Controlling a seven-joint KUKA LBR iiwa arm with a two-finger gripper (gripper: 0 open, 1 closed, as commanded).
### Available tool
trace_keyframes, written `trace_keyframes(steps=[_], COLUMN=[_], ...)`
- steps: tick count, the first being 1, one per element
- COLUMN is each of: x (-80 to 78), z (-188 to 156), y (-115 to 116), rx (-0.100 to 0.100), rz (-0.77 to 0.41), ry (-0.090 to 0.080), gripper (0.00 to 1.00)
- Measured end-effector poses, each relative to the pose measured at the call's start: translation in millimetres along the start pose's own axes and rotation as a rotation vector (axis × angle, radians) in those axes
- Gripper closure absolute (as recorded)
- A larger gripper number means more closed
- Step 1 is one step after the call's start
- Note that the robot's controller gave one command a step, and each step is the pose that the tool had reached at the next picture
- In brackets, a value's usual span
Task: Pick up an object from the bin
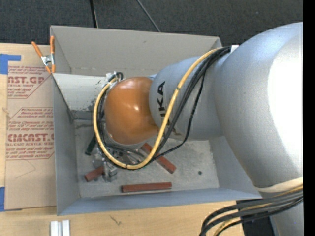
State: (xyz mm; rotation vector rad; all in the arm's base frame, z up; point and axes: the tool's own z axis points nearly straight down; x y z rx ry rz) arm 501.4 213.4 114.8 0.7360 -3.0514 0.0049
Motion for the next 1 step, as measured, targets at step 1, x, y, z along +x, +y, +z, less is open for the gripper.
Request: trace_keyframes(steps=[1], x=[10.5], z=[-139.9], y=[-4.7], rx=[-0.002], rz=[0.016], ry=[-0.006], gripper=[1.0])
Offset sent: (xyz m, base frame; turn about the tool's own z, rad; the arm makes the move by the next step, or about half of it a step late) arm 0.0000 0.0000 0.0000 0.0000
